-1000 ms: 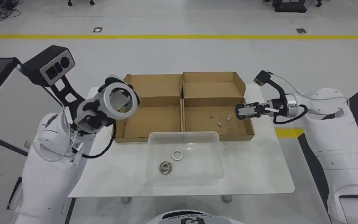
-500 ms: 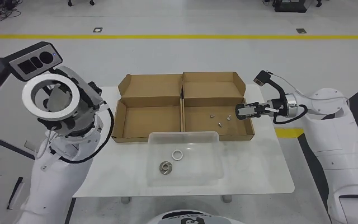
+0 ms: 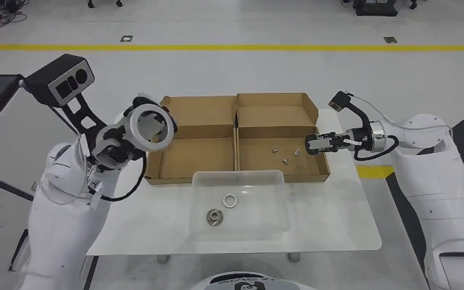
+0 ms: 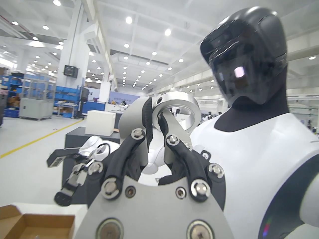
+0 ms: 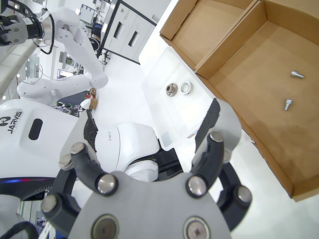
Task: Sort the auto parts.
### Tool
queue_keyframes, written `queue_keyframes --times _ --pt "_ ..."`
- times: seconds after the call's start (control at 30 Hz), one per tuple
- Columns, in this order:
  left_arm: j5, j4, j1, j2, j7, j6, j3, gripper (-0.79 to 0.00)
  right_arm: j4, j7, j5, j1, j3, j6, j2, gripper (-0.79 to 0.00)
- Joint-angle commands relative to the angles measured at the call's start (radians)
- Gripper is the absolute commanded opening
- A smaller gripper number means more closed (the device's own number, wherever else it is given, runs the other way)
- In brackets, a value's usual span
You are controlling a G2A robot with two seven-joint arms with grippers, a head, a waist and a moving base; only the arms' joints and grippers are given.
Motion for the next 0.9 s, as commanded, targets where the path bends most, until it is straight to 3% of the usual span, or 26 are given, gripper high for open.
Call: queue_keyframes --times 0.0,0.17,0.37,0.5,0.87 --pt "0.071 -0.007 0.003 -0.001 0.003 0.000 -0.006 -0.785 0.000 0.000 0.000 0.000 0.000 0.000 0.000 0.000" --pt "0.077 -0.023 0.017 -0.005 0.043 -0.003 0.009 -0.785 0.000 0.000 0.000 0.000 0.000 0.000 0.000 0.000" --pt "-0.174 -0.020 0.020 -0.012 0.093 0.000 0.051 -0.785 0.000 0.000 0.000 0.000 0.000 0.000 0.000 0.000" --pt "-0.261 -0.009 0.015 -0.013 0.065 0.007 0.055 -0.785 0.000 0.000 0.000 0.000 0.000 0.000 0.000 0.000" --pt "-0.291 -0.005 0.015 -0.015 0.053 0.010 0.056 -0.785 0.000 0.000 0.000 0.000 0.000 0.000 0.000 0.000"
